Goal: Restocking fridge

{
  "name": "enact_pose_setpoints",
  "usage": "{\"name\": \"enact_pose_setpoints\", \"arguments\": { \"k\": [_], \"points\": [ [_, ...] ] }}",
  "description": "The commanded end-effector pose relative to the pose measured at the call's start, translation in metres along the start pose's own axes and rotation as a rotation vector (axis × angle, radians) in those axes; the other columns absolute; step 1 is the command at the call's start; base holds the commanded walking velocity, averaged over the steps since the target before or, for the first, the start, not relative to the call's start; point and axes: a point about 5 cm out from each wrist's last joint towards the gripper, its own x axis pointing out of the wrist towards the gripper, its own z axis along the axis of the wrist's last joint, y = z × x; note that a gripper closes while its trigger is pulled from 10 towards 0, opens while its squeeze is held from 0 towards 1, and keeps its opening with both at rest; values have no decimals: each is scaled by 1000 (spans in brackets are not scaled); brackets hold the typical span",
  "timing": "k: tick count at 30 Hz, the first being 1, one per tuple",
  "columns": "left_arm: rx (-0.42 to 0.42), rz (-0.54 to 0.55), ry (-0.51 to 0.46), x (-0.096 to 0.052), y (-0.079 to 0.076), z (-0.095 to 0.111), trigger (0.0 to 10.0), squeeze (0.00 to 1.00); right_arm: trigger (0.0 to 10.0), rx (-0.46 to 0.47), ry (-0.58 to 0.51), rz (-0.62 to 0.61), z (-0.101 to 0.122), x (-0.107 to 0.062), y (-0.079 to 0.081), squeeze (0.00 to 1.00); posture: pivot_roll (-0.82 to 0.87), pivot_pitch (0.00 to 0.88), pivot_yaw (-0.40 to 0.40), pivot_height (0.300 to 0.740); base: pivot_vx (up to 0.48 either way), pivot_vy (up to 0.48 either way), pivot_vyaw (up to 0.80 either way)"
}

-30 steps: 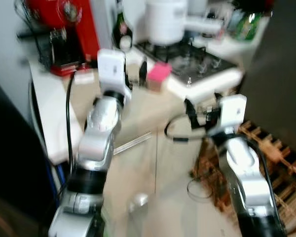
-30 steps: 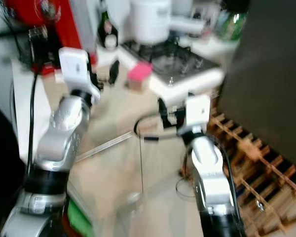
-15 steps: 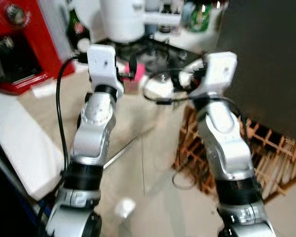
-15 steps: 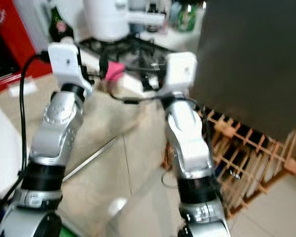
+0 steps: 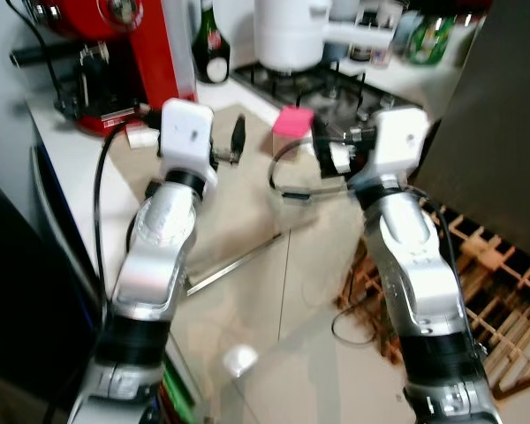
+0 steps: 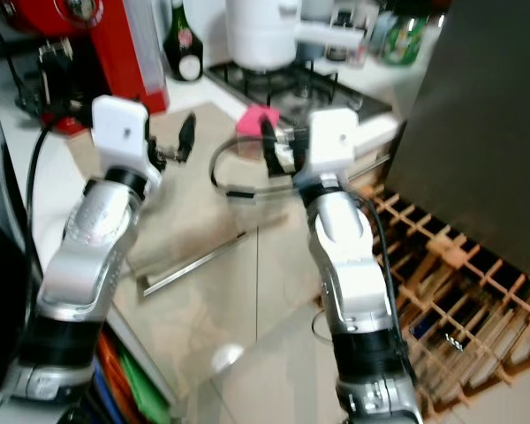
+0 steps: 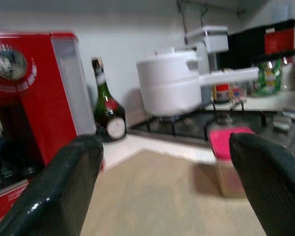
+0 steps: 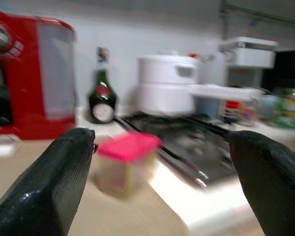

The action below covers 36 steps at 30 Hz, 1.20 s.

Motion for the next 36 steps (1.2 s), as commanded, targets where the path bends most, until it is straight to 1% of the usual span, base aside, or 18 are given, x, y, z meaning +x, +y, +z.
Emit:
{"name": "enact_pose_setpoints", "arguments": {
  "k": [1, 2, 3, 4, 5, 7, 8, 13, 16, 18, 22, 24, 26, 29, 33, 34, 36],
  "points": [
    [-43, -5, -42, -8, -1, 11, 10000, 0, 10000, -30, -57, -5, 10, -14, -1, 0, -29, 0, 45, 740, 0, 0, 0],
    [-63, 0, -68, -12, -2, 15, 10000, 0, 10000, -34, -48, -22, 8, -23, -5, 0, -38, 0, 45, 740, 0, 0, 0],
    [-63, 0, -68, -12, -2, 15, 10000, 0, 10000, -34, -48, -22, 8, -23, -5, 0, -38, 0, 45, 740, 0, 0, 0],
    [-94, 38, -76, -13, 0, 16, 10000, 0, 10000, -48, -13, -77, 2, -33, -17, 0, -42, 0, 40, 740, 322, -352, 0],
    [-94, 38, -76, -13, 0, 16, 10000, 0, 10000, -48, -13, -77, 2, -33, -17, 0, -42, 0, 40, 740, 322, -352, 0],
    [-110, 68, -59, -9, 1, 13, 10000, 0, 10000, -54, 5, -106, 0, -34, -24, 0, -52, 0, 37, 740, 377, -291, -800],
    [-109, 60, -54, -5, -2, 13, 10000, 0, 10000, -54, 9, -102, 0, -32, -25, 0, -55, 0, 37, 740, 401, -259, -800],
    [-125, 62, -42, 0, -7, 14, 10000, 0, 10000, -50, 4, -96, 2, -29, -23, 0, -56, 0, 37, 740, 415, -52, -800],
    [-140, 94, -4, 3, -5, 9, 10000, 0, 10000, -45, 8, -67, 1, -27, -18, 0, -59, 0, 41, 740, 427, 0, -796],
    [-139, 137, 24, 5, 1, 6, 10000, 0, 10000, -45, 13, -40, 0, -26, -14, 0, -60, 0, 44, 740, 476, 0, 0],
    [-123, 212, 60, 12, 14, 2, 10000, 0, 10000, -45, 14, -28, 0, -26, -12, 0, -61, 0, 46, 740, 471, 0, 0],
    [-122, 221, 58, 13, 16, 2, 10000, 0, 10000, -43, 15, -27, 0, -26, -12, 0, -63, 0, 47, 740, 426, 142, 0],
    [-123, 276, 32, 18, 25, 10, 10000, 0, 10000, -31, 19, -11, -1, -26, -9, 0, -64, 0, 47, 740, 146, 416, 0],
    [-118, 295, 18, 19, 28, 13, 10000, 0, 10000, -30, 20, -6, -1, -27, -8, 0, -65, 0, 46, 740, 0, 465, 0],
    [-105, 296, 1, 21, 31, 17, 10000, 0, 10000, -29, 23, 0, -1, -27, -8, 0, -66, 0, 44, 740, 0, 480, 0],
    [-80, 278, -17, 25, 30, 21, 10000, 0, 10000, -29, 25, 4, -2, -27, -8, 0, -64, 0, 41, 740, 0, 480, 0],
    [-53, 275, -51, 28, 30, 28, 10000, 0, 10000, -28, 26, 8, -2, -27, -7, 0, -64, 0, 41, 740, 0, 221, 0]
  ]
}}
